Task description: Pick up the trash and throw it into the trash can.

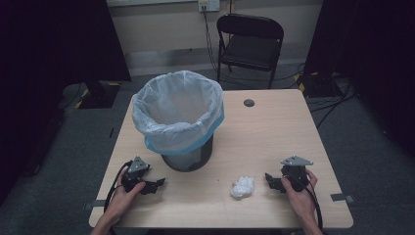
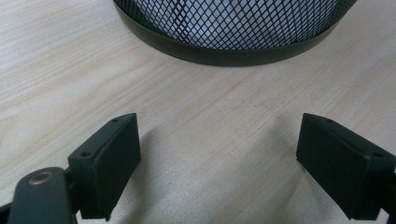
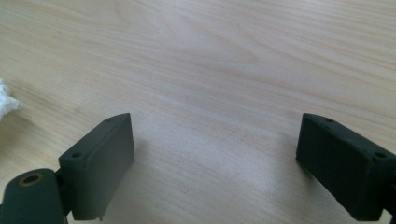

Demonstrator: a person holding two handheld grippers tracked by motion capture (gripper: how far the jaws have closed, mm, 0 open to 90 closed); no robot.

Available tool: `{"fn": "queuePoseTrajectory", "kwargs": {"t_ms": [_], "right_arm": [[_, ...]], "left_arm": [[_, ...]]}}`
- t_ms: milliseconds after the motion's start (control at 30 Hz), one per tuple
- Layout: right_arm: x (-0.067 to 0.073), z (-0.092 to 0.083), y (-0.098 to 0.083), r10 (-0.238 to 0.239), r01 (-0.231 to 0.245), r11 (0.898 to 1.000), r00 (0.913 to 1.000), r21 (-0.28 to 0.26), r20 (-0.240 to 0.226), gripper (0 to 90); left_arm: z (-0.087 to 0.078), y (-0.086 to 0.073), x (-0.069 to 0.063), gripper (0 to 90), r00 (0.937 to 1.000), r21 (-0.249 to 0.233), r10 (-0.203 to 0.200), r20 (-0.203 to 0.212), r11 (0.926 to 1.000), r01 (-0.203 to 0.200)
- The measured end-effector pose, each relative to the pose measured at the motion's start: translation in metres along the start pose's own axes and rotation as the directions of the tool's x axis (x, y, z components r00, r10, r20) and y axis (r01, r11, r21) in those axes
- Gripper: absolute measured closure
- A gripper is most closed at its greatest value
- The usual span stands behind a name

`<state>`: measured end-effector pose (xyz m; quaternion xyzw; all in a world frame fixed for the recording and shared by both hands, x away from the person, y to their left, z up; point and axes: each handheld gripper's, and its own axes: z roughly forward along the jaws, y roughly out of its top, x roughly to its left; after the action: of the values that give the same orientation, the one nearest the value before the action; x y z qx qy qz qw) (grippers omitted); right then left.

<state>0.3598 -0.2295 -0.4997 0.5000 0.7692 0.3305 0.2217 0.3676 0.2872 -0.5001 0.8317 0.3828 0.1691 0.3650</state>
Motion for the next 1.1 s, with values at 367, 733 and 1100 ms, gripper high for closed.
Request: {"fn": "queuePoseTrajectory", "kwargs": {"t_ms": [367,733,1100], "right_arm": [[-0.001,0.0,0.001,-0.003,0.003,1.0,0.9999,-0.006,-0.012,15.1],[-0.001,-0.009,0.01,-0.026,0.026,1.0,0.9909,-0.002,-0.132,22.3],[0.019,-0.022,0.029,-0.085,0.071,0.996,0.9571,-0.058,-0.277,21.5]], "left_arm": [[0.0,0.0,0.0,13.0,1.0,0.0,0.0,0.0,1.0,0.0],[0.0,0.0,0.0,13.0,1.0,0.001,0.002,0.001,1.0,-0.002],[0.0,0.0,0.001,12.9,1.0,0.001,0.005,0.008,1.0,-0.005]]}}
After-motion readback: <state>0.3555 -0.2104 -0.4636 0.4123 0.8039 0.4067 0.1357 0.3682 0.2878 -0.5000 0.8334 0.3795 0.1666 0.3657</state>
